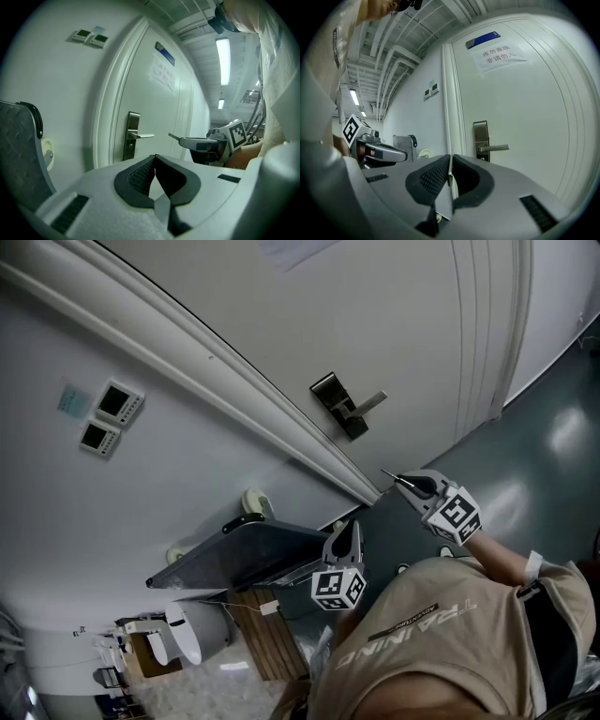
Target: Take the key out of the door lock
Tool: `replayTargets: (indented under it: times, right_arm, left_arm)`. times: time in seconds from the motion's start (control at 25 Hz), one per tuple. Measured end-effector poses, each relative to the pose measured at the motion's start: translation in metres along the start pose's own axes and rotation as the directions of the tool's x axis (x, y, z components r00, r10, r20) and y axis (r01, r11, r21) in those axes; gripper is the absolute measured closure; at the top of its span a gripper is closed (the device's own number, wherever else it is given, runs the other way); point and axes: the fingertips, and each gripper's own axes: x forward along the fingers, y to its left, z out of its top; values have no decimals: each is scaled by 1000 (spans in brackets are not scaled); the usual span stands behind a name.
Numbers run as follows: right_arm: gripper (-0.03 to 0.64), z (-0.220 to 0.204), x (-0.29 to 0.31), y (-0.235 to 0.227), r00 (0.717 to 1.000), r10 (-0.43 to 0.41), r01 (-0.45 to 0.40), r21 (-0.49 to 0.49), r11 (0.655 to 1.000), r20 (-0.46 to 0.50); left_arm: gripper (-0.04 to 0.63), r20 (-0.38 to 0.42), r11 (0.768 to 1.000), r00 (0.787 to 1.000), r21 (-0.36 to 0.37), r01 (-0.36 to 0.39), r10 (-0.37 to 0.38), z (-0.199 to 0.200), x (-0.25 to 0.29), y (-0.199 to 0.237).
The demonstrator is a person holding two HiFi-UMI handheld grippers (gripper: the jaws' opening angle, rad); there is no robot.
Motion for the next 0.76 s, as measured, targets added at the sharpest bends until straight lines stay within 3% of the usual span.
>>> replayTargets:
  times: [0.4,0.76]
  right_arm:
    - [589,-14,-32,-5,999,-37,37,1,999,-25]
    - [589,-9,-23,13,999,-16,17,14,1000,-34]
  left_arm:
    - [586,13,997,998,32,64,-65,4,3,-31]
    - [586,25,1000,1000,20,15,-15,3,-17,-9]
